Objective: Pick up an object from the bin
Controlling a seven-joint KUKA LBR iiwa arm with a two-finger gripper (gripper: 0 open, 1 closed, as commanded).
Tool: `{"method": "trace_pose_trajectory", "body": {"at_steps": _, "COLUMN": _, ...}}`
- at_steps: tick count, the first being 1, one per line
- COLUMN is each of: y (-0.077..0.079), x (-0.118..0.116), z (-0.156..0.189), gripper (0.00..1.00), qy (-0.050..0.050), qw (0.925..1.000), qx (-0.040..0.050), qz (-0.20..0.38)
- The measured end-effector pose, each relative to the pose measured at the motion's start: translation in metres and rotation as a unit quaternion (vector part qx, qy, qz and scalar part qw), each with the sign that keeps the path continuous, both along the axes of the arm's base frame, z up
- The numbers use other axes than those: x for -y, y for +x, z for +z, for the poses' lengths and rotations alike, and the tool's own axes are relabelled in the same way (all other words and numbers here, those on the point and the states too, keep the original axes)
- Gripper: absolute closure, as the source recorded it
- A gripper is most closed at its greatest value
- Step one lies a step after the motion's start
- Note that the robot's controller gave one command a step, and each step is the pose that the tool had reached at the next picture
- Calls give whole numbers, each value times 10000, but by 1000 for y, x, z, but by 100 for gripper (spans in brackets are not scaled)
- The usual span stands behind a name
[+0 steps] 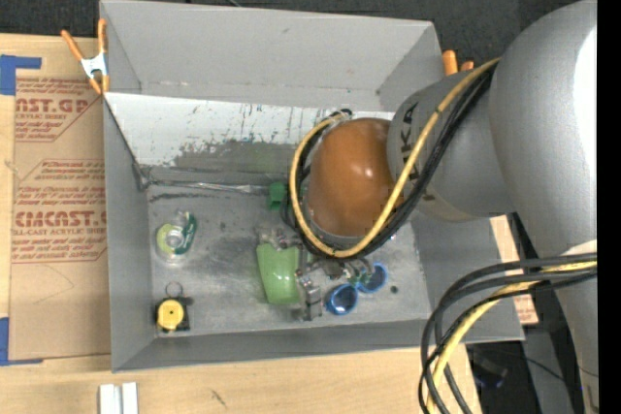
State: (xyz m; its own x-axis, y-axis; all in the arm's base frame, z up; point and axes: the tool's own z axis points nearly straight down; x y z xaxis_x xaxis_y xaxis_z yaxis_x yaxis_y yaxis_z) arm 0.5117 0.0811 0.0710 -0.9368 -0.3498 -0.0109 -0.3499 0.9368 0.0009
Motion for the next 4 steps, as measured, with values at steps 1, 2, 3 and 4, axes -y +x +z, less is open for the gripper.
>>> {"method": "trace_pose_trajectory", "body": {"at_steps": 1, "y": 2, "x": 4, "z": 30, "gripper": 0, "qy": -11, "qw": 9993, "qx": -36, "qz": -366}}
{"method": "trace_pose_trajectory", "body": {"at_steps": 2, "y": -23, "x": -38, "z": 52, "gripper": 0, "qy": -12, "qw": 9996, "qx": -45, "qz": 261}}
{"method": "trace_pose_trajectory", "body": {"at_steps": 3, "y": -10, "x": -102, "z": -4, "gripper": 0, "qy": -6, "qw": 9996, "qx": -52, "qz": 279}}
{"method": "trace_pose_trajectory", "body": {"at_steps": 4, "y": -24, "x": -127, "z": -2, "gripper": 0, "qy": -3, "qw": 9731, "qx": -54, "qz": -2305}}
